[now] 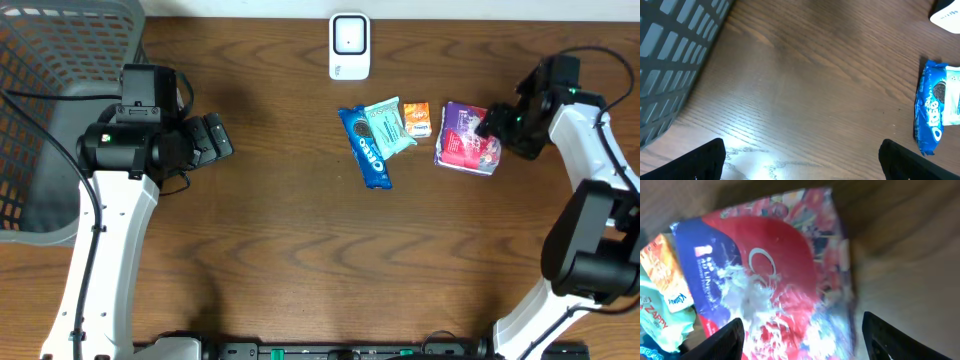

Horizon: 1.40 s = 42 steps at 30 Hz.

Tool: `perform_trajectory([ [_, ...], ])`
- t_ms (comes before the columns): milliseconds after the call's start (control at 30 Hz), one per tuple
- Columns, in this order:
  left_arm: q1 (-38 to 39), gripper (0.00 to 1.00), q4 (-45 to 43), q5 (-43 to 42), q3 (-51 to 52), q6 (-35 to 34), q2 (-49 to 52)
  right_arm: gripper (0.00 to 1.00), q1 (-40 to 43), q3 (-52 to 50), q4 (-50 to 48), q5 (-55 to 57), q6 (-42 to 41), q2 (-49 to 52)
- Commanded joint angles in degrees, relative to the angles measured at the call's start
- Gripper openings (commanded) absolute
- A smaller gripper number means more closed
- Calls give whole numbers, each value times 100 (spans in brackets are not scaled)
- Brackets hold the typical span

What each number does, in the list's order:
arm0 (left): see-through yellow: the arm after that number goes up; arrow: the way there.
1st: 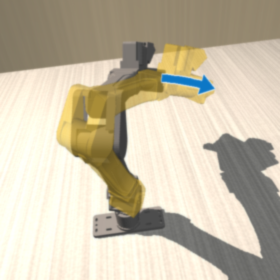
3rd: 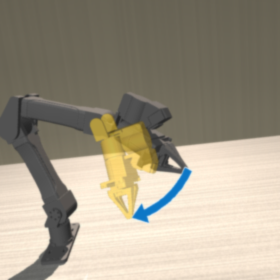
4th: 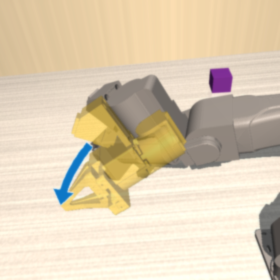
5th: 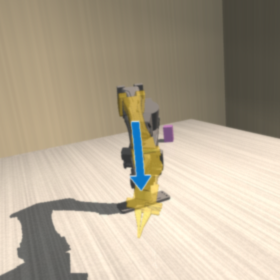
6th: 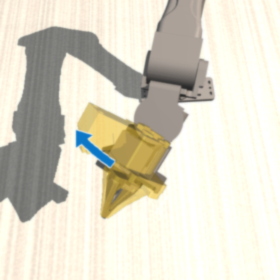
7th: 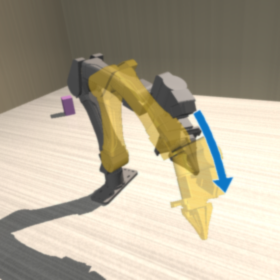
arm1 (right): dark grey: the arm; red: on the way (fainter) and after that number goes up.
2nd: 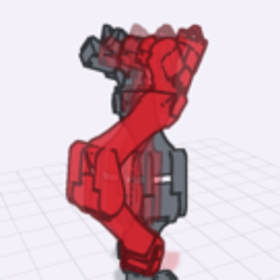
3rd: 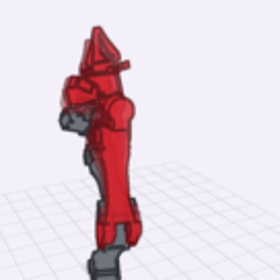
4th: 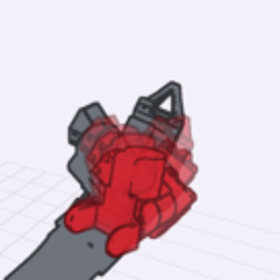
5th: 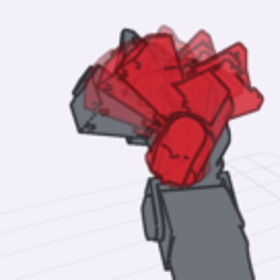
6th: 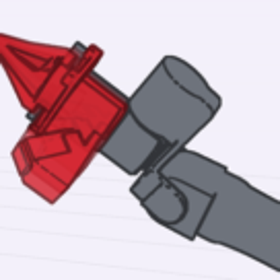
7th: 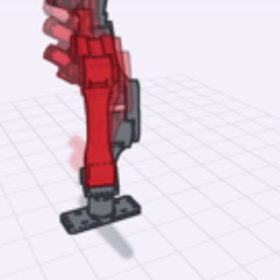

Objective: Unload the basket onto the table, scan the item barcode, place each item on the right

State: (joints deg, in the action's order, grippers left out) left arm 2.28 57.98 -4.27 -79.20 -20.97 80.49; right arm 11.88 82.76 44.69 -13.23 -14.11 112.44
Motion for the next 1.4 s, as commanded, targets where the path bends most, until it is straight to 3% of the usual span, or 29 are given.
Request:
perform_trajectory([
  [0,-13,98,7,70,-31,-11,22,70,68,-184,-201,-682,153,188],
  [100,-13,98,7,70,-31,-11,22,55,55,-330,-407,-680,149,308],
  [233,-13,98,7,70,-31,-11,22,4,55,-457,-511,-695,149,396],
  [267,-13,98,7,70,-31,-11,22,1,55,-461,-501,-776,151,396],
  [500,-13,98,7,70,-31,-11,22,1,44,-439,-1209,-3381,35,315],
  [600,-13,98,7,70,-31,-11,22,1,28,-433,-1674,-3622,-734,129],
  [700,-13,98,7,70,-31,-11,22,1,-20,-400,-2006,-3547,-992,-181],
  [1033,-13,98,7,70,-31,-11,22,1,-817,-396,-3121,-1360,-1880,-1458],
  [1367,-13,98,7,70,-31,-11,22,2,-2614,-280,-4811,1497,-1947,-905],
])
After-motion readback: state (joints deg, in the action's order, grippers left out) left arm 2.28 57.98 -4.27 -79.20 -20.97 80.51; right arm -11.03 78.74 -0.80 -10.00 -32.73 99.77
